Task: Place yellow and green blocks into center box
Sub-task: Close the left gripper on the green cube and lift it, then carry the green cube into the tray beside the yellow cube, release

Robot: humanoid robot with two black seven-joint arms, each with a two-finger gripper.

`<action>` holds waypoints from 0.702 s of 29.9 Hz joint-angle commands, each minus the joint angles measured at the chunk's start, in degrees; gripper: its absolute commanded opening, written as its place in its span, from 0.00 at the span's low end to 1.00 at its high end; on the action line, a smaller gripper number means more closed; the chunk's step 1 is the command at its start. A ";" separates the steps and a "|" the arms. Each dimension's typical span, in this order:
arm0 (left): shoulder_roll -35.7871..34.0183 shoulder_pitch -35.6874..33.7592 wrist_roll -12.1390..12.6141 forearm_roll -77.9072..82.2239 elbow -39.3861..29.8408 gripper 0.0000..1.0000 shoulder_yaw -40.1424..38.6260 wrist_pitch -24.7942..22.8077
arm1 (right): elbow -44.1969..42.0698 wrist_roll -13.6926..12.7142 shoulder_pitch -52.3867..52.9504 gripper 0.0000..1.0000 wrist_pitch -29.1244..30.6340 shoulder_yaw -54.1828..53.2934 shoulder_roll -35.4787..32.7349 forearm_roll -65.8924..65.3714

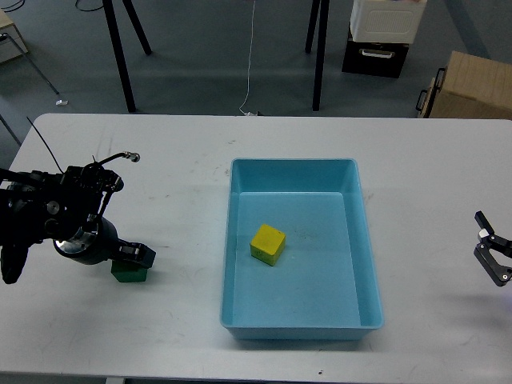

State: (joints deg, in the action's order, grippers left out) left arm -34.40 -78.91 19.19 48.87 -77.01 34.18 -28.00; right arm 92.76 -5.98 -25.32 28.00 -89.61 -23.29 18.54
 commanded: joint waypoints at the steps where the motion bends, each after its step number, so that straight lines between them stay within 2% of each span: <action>1: 0.12 -0.02 1.38 4.91 -0.33 0.14 0.44 0.00 | 0.23 0.00 -0.08 0.98 0.00 -0.04 0.00 0.00; 5: -1.37 -0.28 1.47 5.27 -3.31 0.00 0.18 0.00 | 0.32 0.00 -0.43 0.98 0.00 -0.04 0.00 0.00; 9: -5.15 -3.00 1.21 5.36 -6.04 0.00 -0.17 0.00 | 0.32 0.00 -0.52 0.98 0.00 -0.12 -0.09 0.00; 13: -4.89 -10.90 0.24 4.49 -8.06 0.00 -1.75 0.00 | 0.32 0.00 -0.43 0.97 0.00 0.23 0.00 0.00; 16: -1.65 -17.58 -1.25 2.82 -7.81 0.00 -3.07 0.00 | 0.32 0.00 -0.43 0.98 0.00 0.14 0.00 0.00; 21: 9.58 -26.03 -1.52 -3.50 -4.91 0.00 -2.90 0.00 | 0.32 0.00 -0.43 0.97 0.00 -0.39 0.00 -0.09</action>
State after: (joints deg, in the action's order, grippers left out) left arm -31.27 -100.95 17.76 48.65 -83.89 31.19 -28.00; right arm 93.10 -5.98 -25.75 28.00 -89.68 -23.29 18.47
